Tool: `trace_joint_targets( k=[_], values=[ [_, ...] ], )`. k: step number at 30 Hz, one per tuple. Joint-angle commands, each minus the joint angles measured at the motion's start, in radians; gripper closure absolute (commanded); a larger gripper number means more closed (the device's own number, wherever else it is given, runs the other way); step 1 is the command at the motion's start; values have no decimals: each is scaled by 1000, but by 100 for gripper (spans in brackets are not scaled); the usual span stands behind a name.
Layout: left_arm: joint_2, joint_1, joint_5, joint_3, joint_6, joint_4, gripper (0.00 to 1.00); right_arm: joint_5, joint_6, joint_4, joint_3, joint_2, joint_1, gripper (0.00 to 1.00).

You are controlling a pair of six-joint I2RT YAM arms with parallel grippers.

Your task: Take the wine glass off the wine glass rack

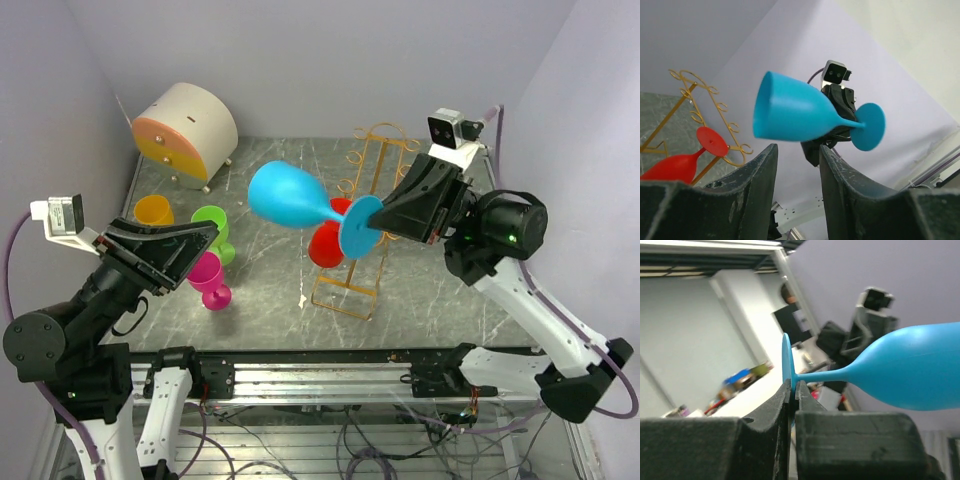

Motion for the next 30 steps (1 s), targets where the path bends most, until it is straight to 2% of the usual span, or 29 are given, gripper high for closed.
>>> trace_joint_targets(
  k=[1,4,11,15,21,30],
  values=[
    [10,-5,44,28,-16,70,51,-131,367,601,10,50,1,100],
    [9,-3,42,20,-25,81,51,-136,424,679,30,80,3,100],
    [18,-1,49,14,-109,203,51,-157,348,570,37,81,9,100],
    [27,0,72,-16,-186,329,50,-163,365,606,65,112,22,100],
    [47,1,105,-104,-382,603,44,-163,369,616,104,166,48,100],
    [71,1,121,-97,-422,644,41,-163,312,555,182,230,111,100]
  ],
)
